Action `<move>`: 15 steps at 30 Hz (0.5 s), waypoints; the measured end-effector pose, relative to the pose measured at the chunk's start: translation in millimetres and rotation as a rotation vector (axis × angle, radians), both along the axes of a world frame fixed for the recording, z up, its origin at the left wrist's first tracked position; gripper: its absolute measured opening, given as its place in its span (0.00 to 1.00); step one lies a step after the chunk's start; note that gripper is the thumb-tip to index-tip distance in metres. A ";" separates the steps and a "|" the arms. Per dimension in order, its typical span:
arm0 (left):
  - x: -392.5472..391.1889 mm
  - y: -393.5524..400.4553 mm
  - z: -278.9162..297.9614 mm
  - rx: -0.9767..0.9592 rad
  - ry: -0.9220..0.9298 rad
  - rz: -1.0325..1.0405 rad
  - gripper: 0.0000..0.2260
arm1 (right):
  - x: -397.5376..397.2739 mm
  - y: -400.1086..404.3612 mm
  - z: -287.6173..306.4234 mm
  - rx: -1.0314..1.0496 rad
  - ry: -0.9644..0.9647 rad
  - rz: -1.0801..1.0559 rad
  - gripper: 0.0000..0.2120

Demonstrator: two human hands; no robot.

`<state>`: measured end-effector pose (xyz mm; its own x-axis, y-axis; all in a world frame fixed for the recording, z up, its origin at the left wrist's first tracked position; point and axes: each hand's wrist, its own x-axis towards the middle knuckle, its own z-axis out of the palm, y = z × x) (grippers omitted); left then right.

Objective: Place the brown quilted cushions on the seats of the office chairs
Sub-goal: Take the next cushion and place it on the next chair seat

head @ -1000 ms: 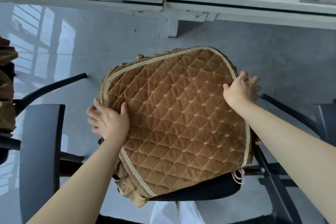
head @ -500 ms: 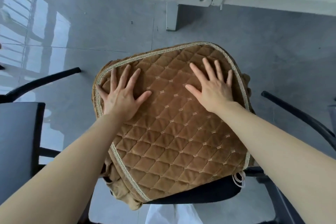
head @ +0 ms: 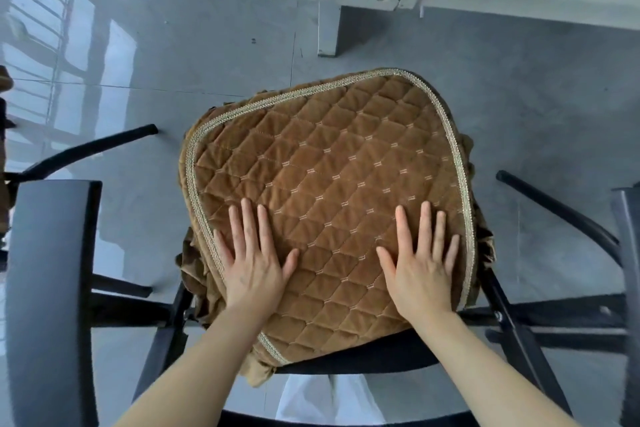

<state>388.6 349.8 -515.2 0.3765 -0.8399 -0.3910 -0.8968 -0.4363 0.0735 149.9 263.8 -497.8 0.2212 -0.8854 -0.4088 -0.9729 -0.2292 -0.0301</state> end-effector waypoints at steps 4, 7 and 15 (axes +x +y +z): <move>2.9 -1.7 -11.5 0.020 -0.007 -0.011 0.40 | 4.1 -3.8 -10.2 -0.027 0.004 0.005 0.34; 2.0 -2.3 -9.8 0.033 0.011 0.004 0.39 | 4.5 -2.4 -11.5 -0.039 0.014 0.013 0.34; -3.9 -13.6 54.2 0.114 0.184 0.093 0.35 | 6.0 -13.0 60.2 0.229 -0.038 -0.007 0.32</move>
<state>384.7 336.2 -461.0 0.3640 -0.7511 -0.5508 -0.8281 -0.5316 0.1778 156.0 250.9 -437.6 0.2344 -0.7719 -0.5909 -0.9716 -0.2054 -0.1171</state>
